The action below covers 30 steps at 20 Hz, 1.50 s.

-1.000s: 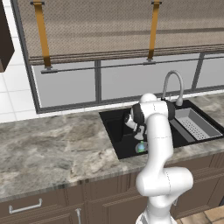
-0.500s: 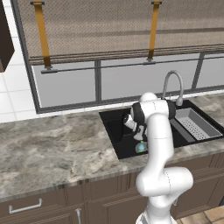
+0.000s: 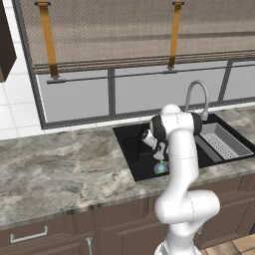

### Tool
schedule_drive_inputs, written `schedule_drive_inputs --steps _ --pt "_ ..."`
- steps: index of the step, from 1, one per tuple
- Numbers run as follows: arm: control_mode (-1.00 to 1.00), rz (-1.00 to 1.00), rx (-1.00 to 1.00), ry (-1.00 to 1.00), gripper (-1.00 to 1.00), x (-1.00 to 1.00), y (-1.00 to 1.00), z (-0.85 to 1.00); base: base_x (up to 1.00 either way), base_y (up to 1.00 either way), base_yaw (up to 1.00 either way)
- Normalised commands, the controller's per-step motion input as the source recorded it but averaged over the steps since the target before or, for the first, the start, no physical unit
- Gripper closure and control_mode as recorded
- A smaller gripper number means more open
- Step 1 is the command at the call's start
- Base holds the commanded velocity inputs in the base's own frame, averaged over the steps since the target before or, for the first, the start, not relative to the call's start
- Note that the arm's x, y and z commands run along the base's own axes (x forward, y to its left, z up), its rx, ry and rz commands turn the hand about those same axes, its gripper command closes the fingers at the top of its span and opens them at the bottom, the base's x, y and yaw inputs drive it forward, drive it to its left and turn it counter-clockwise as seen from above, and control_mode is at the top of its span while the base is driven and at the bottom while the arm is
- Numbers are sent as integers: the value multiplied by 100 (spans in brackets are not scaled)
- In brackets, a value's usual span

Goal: Open the cabinet, pick the kettle from the cabinet, and place it in the sink.

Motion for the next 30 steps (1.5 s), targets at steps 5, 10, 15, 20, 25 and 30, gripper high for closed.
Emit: schedule_drive_inputs --steps 5,10,15,20,25,30 --pt "-100 0 0 -13 -100 -3 1 -2 0 0 0" --pt "-100 0 1 -9 -100 -12 8 -2 0 0 0" --pt "-100 0 4 -5 -100 -23 14 -9 0 0 0" --pt "-100 0 7 -2 -100 -18 13 -2 0 0 0" --pt "-100 0 8 -4 -100 -13 13 0 0 0 0" --pt "-100 0 7 -10 -100 -9 13 3 0 0 0"
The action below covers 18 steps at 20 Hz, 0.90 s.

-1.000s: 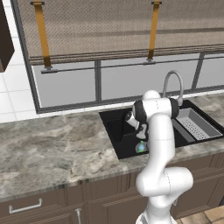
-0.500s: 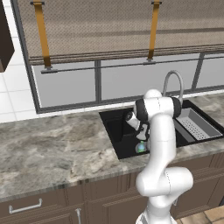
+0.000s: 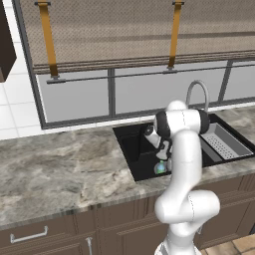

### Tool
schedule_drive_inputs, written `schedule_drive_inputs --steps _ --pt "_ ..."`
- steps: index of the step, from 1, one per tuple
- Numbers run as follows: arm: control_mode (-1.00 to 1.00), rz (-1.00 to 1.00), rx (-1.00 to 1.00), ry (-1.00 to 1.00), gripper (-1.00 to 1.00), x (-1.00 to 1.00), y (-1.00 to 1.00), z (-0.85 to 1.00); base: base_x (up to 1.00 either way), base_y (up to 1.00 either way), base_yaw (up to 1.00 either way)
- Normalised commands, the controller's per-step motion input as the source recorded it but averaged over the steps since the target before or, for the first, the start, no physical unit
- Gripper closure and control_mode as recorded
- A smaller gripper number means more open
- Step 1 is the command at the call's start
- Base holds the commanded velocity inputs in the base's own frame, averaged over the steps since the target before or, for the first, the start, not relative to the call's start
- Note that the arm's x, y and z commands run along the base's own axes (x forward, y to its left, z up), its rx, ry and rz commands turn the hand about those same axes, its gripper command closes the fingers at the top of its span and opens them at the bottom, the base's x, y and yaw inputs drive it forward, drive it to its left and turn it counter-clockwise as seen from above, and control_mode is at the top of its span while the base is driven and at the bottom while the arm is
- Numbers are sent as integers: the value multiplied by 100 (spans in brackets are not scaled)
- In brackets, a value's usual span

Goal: Open the cabinet, pick the kettle from the cabinet, and place it in the sink.

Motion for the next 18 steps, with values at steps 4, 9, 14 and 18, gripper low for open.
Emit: schedule_drive_inputs --steps 4,9,14,18 --pt "-100 0 7 -13 -100 -4 13 10 0 0 0" --pt "-100 0 0 -9 -100 -3 14 16 0 0 0" --pt "-100 0 0 0 -100 -4 12 20 0 0 0" --pt "-100 1 0 4 -100 -10 7 26 0 0 0"
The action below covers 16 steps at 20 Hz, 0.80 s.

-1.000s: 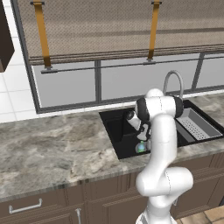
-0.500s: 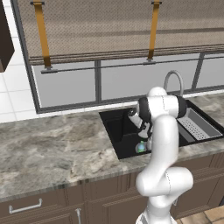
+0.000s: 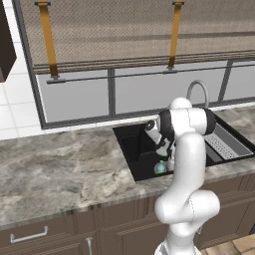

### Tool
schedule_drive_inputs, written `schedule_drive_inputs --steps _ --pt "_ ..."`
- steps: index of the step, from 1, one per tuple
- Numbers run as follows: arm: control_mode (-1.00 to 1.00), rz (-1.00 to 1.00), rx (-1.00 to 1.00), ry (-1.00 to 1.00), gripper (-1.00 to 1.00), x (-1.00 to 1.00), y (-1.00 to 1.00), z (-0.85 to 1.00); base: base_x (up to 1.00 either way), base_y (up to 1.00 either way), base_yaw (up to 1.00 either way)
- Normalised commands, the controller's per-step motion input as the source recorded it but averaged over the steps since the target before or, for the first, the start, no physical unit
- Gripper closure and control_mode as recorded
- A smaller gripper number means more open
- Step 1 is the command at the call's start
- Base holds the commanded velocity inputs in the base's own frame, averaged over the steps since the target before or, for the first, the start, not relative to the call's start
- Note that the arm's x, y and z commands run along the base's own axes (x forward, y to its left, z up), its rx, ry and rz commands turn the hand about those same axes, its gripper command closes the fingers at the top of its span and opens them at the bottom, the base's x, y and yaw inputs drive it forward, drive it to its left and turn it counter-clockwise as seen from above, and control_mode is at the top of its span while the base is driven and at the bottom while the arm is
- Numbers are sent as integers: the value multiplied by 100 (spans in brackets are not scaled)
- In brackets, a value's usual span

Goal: Open the cabinet, pick the kettle from the cabinet, and place it in the sink.

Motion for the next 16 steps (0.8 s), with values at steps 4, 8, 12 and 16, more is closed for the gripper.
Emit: schedule_drive_inputs --steps 4,8,12,16 --pt "-100 4 2 10 -100 -6 2 35 0 0 0" --pt "-100 4 0 14 -100 -6 0 37 0 0 0" --pt "-100 6 0 15 -100 -7 0 38 0 0 0" --pt "-100 5 1 13 -100 -13 0 32 0 0 0"
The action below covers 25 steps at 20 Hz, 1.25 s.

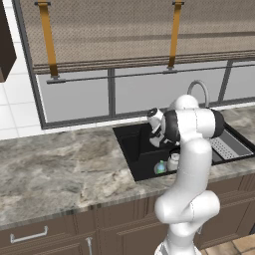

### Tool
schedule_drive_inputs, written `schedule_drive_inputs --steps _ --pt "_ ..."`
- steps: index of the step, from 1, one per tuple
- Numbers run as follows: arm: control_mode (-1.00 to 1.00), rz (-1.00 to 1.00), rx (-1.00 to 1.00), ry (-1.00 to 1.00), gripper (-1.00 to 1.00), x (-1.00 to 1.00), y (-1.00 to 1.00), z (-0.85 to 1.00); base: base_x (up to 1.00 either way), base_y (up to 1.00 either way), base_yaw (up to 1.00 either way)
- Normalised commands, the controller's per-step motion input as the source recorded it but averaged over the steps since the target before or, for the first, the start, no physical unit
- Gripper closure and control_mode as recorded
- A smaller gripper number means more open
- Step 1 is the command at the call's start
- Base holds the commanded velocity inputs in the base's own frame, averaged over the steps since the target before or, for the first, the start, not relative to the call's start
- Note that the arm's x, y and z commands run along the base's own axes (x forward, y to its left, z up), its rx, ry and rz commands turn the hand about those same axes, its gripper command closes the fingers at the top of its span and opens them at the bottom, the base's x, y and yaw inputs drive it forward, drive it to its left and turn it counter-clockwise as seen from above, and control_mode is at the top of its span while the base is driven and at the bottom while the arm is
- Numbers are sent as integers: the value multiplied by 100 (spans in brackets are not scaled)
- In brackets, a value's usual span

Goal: Open the cabinet, pick the kettle from the cabinet, and place it in the sink.

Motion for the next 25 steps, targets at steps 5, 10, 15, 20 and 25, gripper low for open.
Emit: schedule_drive_inputs --steps 5,10,15,20,25 --pt "-100 6 5 10 -100 -19 0 29 0 0 0" --pt "-100 7 12 6 -100 -22 0 29 0 0 0" --pt "-100 9 15 2 -100 -24 1 28 0 0 0" --pt "-100 12 9 0 -100 -21 13 31 0 0 0" --pt "-100 13 8 -1 -100 -19 10 38 0 0 0"
